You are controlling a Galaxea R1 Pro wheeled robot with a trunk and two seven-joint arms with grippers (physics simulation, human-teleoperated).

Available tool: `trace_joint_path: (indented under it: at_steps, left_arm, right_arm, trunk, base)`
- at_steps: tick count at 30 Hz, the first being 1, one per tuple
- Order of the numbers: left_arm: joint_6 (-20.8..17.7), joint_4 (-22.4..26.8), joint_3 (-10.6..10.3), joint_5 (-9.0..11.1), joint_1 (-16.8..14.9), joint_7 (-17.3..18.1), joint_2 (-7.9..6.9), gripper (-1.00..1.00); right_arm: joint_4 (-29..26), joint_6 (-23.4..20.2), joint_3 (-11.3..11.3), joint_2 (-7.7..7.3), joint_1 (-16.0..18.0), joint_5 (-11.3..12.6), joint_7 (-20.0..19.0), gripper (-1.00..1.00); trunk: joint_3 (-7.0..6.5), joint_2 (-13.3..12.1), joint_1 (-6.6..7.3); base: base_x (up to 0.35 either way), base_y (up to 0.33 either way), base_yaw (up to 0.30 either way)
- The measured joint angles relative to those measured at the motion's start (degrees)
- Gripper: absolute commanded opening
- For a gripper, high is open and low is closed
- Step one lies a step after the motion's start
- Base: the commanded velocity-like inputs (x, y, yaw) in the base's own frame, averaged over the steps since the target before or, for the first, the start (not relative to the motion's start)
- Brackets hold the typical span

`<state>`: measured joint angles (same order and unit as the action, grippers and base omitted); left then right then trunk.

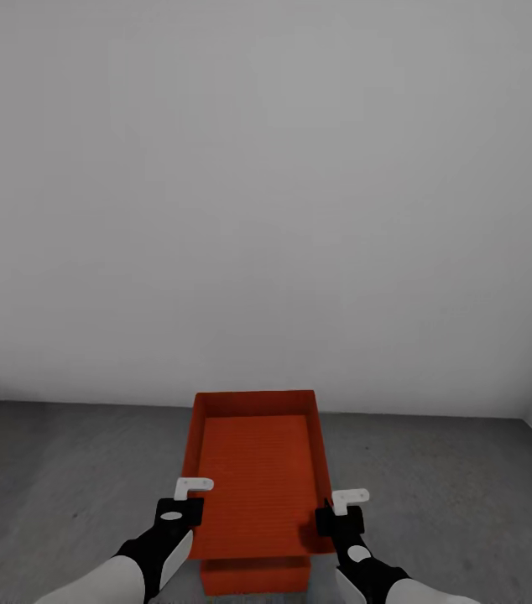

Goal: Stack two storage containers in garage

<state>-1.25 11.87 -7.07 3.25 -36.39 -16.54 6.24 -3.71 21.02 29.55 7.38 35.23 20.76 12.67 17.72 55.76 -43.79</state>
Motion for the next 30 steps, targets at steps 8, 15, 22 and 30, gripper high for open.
trace_joint_path:
  at_steps: [8,15,22,30]
  left_arm:
    - [0.0,0.0,0.0,0.0,0.0,0.0,0.0,-1.0]
    - [0.0,0.0,0.0,0.0,0.0,0.0,0.0,-1.0]
    - [0.0,0.0,0.0,0.0,0.0,0.0,0.0,-1.0]
    - [0.0,0.0,0.0,0.0,0.0,0.0,0.0,-1.0]
  right_arm:
    - [0.0,0.0,0.0,0.0,0.0,0.0,0.0,-1.0]
    - [0.0,0.0,0.0,0.0,0.0,0.0,0.0,-1.0]
    - [0.0,0.0,0.0,0.0,0.0,0.0,0.0,-1.0]
    - [0.0,0.0,0.0,0.0,0.0,0.0,0.0,-1.0]
  trunk:
    - [0.73,0.0,0.0]
    - [1.36,0.0,0.0]
    - [2.0,0.0,0.0]
    - [2.73,0.0,0.0]
  base:
    - [0.0,0.0,0.0]
    - [0.0,0.0,0.0]
    - [0.0,0.0,0.0]
    - [0.0,0.0,0.0]
